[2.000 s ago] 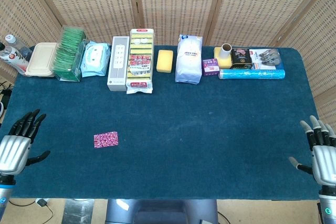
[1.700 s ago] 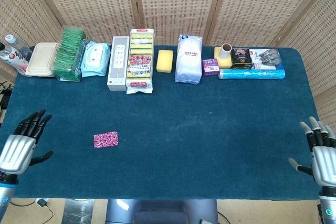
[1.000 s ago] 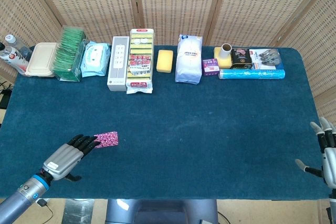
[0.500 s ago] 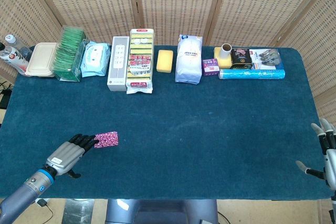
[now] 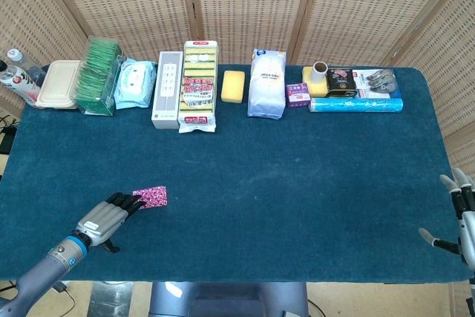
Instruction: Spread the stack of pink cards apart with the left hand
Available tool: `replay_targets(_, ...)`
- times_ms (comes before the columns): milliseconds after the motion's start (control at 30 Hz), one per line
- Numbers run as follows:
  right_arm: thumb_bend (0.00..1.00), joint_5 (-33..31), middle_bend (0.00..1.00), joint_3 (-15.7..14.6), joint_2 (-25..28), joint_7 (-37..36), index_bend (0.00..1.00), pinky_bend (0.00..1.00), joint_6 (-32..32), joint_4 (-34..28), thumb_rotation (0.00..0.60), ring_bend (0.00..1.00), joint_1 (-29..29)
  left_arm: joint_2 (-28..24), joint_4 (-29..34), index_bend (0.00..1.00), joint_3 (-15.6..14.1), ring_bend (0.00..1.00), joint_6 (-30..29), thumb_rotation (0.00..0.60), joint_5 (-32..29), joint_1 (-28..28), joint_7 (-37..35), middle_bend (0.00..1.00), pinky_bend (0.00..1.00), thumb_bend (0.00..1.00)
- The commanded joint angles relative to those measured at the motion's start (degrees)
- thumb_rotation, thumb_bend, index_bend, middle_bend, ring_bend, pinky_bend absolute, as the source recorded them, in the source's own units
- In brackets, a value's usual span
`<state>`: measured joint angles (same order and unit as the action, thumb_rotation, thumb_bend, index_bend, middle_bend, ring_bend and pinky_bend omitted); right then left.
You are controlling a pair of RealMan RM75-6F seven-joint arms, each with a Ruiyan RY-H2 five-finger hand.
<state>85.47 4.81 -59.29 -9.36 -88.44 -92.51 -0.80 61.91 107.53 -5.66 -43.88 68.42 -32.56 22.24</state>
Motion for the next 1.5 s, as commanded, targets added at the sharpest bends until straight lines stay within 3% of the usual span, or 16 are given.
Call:
replay_targets(33, 0.00, 0.0, 0.00, -0.1, 0.0, -0.2, 0.08, 0.00, 0.0, 0.0, 0.600, 0.00, 0.1, 0.7, 0.2, 0.00, -0.2, 0.00, 0.5, 0.600, -1.6, -0.8, 1.3, 0.00, 0.02, 0.00)
replay_targets(733, 0.00, 0.3, 0.00, -0.1, 0.4, -1.7, 0.08, 0.00, -0.5, 0.3, 0.600, 0.00, 0.5, 5.0, -1.8, 0.00, -1.2, 0.00, 0.9, 0.600, -8.8, -4.1, 4.8, 0.00, 0.03, 0.00)
replay_targets(1500, 0.00, 0.5, 0.00, -0.3, 0.6, -2.1, 0.08, 0.00, -0.3, 0.5, 0.600, 0.00, 0.5, 5.6, -4.9, 0.00, -1.7, 0.00, 0.5, 0.600, -12.1, -5.5, 1.9, 0.00, 0.03, 0.00)
